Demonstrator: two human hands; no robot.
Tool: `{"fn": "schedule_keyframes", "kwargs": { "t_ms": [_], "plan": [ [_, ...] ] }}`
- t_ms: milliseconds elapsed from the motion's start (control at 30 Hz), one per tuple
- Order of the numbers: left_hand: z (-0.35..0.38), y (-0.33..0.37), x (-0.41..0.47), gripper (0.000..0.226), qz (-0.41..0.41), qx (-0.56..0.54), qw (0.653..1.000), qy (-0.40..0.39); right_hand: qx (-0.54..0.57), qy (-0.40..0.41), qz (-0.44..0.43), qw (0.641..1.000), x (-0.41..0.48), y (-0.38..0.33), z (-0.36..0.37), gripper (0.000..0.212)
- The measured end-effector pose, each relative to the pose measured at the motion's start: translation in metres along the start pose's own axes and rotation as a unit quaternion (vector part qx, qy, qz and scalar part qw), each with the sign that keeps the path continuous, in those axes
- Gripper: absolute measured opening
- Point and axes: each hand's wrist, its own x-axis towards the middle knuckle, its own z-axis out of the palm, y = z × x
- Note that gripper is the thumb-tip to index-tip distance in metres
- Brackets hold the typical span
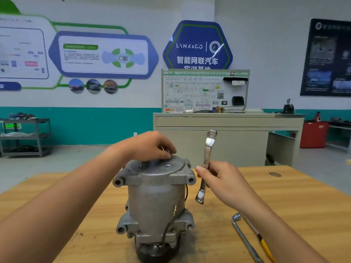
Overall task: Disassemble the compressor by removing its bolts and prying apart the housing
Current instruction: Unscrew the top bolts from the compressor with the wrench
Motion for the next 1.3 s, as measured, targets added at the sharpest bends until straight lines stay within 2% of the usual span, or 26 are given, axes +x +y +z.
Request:
{"fn": "schedule_keyframes", "kwargs": {
  "t_ms": [100, 167, 300, 400, 567, 700, 800, 900, 1033, 1100, 1200, 1233, 1300],
  "plan": [
    [-0.002, -0.003, 0.004, 0.023, 0.01, -0.012, 0.999, 0.043, -0.021, -0.001, -0.014, 1.0, 0.001, -0.001, 0.004, 0.041],
    [-0.012, -0.001, 0.004, 0.022, 0.009, -0.059, 0.993, 0.105, -0.017, -0.005, -0.016, 1.0, 0.003, 0.0, 0.006, 0.042],
    [-0.054, -0.002, -0.016, 0.021, 0.009, -0.166, 0.957, 0.238, 0.061, -0.032, 0.012, 0.998, 0.002, 0.003, 0.01, 0.033],
    [-0.062, -0.023, -0.054, 0.022, -0.018, -0.149, 0.946, 0.287, 0.095, -0.045, 0.032, 0.994, 0.001, 0.005, 0.01, 0.03],
    [-0.005, -0.091, -0.149, 0.025, -0.182, -0.118, 0.945, 0.244, 0.113, -0.059, 0.053, 0.99, -0.004, 0.004, 0.01, 0.03],
    [0.061, -0.136, -0.218, 0.017, -0.335, -0.133, 0.906, 0.221, 0.153, -0.051, 0.075, 0.984, -0.009, -0.001, 0.007, 0.031],
    [0.104, -0.155, -0.246, 0.01, -0.413, -0.099, 0.873, 0.239, 0.183, -0.03, 0.088, 0.979, -0.012, -0.007, 0.014, 0.032],
    [0.134, -0.164, -0.246, 0.015, -0.436, -0.069, 0.863, 0.245, 0.232, -0.014, 0.113, 0.966, -0.014, -0.009, 0.02, 0.032],
    [0.146, -0.174, -0.23, 0.017, -0.452, -0.074, 0.855, 0.243, 0.312, -0.049, 0.167, 0.934, -0.017, -0.014, 0.02, 0.033],
    [0.15, -0.179, -0.221, 0.017, -0.444, -0.08, 0.865, 0.218, 0.315, -0.054, 0.172, 0.932, -0.017, -0.014, 0.021, 0.027],
    [0.154, -0.179, -0.213, 0.019, -0.429, -0.101, 0.882, 0.169, 0.309, -0.05, 0.168, 0.935, -0.019, -0.016, 0.019, 0.03],
    [0.153, -0.176, -0.212, 0.021, -0.429, -0.094, 0.882, 0.17, 0.303, -0.045, 0.164, 0.938, -0.02, -0.017, 0.018, 0.03],
    [0.146, -0.166, -0.208, 0.024, -0.418, -0.08, 0.875, 0.232, 0.28, -0.03, 0.147, 0.948, -0.022, -0.018, 0.015, 0.029]
  ]
}}
